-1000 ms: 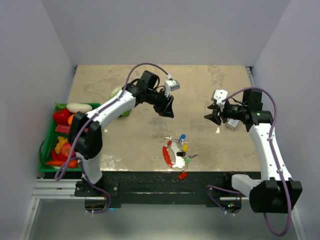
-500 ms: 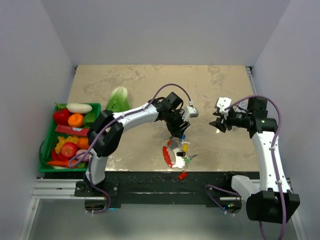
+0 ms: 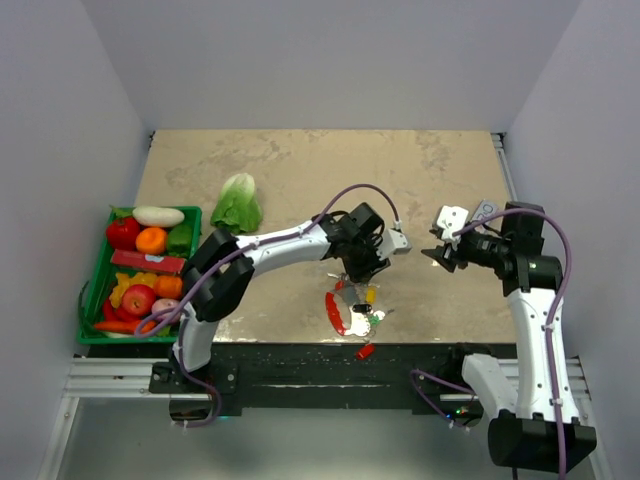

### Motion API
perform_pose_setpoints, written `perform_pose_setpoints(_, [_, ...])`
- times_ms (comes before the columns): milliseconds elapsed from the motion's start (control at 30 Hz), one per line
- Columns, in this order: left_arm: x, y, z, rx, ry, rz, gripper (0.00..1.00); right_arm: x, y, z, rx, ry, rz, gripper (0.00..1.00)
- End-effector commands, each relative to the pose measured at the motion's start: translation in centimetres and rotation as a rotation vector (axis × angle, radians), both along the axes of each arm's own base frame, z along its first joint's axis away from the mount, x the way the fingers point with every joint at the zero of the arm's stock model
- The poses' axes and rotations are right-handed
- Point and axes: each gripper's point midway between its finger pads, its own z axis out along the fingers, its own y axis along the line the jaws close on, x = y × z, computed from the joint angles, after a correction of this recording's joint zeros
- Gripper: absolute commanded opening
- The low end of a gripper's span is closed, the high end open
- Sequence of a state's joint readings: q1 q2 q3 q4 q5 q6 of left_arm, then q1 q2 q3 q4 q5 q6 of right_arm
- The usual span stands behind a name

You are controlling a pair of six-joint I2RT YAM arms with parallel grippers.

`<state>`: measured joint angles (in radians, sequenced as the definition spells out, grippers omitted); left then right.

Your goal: Remove the keys from the keyring

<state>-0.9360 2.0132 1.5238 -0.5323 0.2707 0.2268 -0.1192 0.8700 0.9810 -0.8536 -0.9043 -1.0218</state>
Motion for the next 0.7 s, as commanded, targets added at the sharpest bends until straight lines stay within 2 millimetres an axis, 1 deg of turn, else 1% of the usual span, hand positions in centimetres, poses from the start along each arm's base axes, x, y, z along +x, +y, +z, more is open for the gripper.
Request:
perform_pose_setpoints(0, [1.4, 0.1, 0.9, 0.01, -0.095, 0.028, 0.42, -0.6, -0.1, 0.2, 0.004, 0.009, -0.013, 0.51])
perform_pose_setpoints(233, [0.9, 0.6, -0.5, 0.056, -0.076, 0.023, 0.36, -1.0, 0.1, 0.5, 0.009, -0.001, -0.008, 0.51])
perform_pose_setpoints(533, [-0.5, 0.2, -0.8, 0.057, -0.05, -0.023, 0.35, -1.0, 0.2, 0.6, 0.015, 0.0, -0.003, 0.5])
perform_pose_setpoints(667, [-0.6, 0.4, -1.7, 0.084, -0.053, -0.018, 0.35, -1.2, 0.2, 0.5, 0.017, -0.001, -0.003, 0.5])
